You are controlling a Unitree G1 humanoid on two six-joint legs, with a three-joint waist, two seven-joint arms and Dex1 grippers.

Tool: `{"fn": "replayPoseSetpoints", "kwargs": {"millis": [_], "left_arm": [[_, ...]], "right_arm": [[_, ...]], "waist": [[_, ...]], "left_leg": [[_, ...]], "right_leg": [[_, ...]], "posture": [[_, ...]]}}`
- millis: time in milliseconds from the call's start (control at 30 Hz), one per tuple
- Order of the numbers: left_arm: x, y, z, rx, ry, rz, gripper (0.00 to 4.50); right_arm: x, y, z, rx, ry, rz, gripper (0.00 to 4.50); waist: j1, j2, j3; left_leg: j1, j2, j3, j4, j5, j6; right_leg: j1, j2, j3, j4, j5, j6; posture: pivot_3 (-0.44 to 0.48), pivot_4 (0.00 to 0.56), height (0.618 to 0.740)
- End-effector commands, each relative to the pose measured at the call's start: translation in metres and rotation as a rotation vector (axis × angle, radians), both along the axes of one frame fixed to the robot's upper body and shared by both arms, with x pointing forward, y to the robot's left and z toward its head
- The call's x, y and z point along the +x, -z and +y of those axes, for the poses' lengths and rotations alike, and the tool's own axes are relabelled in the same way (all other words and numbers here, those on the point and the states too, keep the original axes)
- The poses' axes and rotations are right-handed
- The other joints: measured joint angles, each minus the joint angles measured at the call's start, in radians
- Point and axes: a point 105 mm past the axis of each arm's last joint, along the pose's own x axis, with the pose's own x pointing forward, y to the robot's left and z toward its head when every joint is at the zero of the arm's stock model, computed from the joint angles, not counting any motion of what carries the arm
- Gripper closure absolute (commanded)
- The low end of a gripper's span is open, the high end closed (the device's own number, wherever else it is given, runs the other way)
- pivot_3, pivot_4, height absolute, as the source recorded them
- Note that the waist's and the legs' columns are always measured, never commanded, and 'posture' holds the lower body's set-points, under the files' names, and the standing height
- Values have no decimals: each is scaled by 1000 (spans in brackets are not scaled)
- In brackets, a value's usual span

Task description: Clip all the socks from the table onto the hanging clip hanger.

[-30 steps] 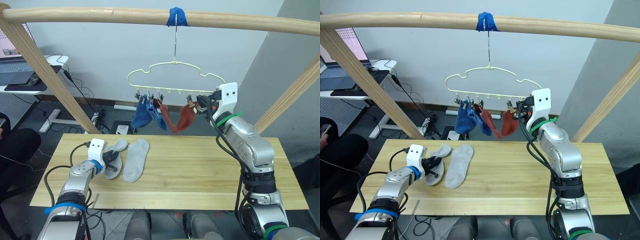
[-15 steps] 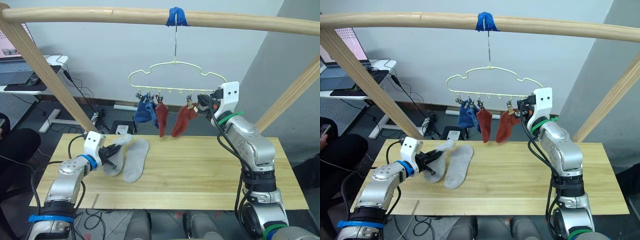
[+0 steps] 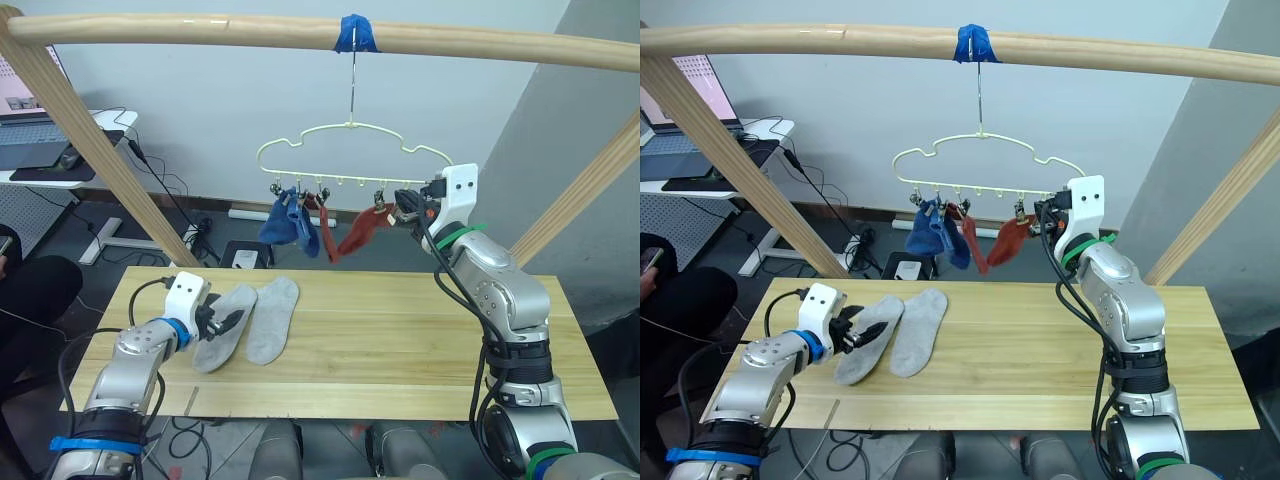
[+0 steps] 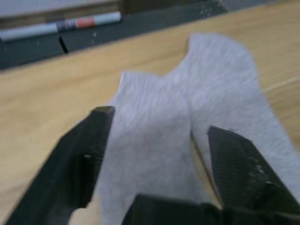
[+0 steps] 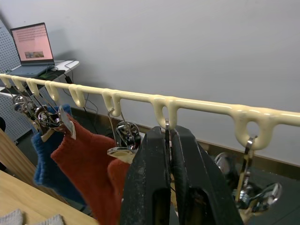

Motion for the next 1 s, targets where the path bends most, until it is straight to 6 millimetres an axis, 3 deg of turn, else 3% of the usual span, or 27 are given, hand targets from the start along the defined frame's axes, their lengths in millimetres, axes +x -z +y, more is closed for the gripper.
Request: {"fn": "replayPoseSetpoints", "kwargs": {"millis": [33,200,400,633,733,1000], "left_arm": [[3,-28,-37,-64,120,-87,28],[10,-4,-76,-57,237,-52,28],[28,22,-80,4,222,-9,28],[27,59,-77,80,229,106,28],[26,63,-76,99,242,110,647],[20,56,-81,32,288,102,2947]], "right_arm": [[-2,-7,-6,10,21,-23,4500],[-1,-7,-1,14,13,-23,4500],[-1,-11,-1,7,11,-34,4500],[-5,-11,-3,6,27,-35,4500],[-7,-11,-3,3,28,-33,4500],[-8,-10,-3,1,27,-26,4500]], "waist": [[0,0,0],[-1,0,0],[-4,0,0],[-6,0,0],[-9,0,0],[-25,0,0]], "left_leg": [[0,0,0,0,0,0],[0,-1,1,0,0,0],[0,0,0,0,0,0],[0,-1,1,0,0,0],[0,-1,1,0,0,0],[0,-1,1,1,0,0]], "right_leg": [[0,0,0,0,0,0],[0,0,1,0,0,0],[0,1,0,0,0,0],[0,0,1,-1,0,0],[0,0,0,0,0,0],[0,0,1,1,0,0]], "posture": [[-31,169,740],[-41,165,740],[-66,161,740],[-92,155,740],[-97,152,740],[-82,152,740]]}}
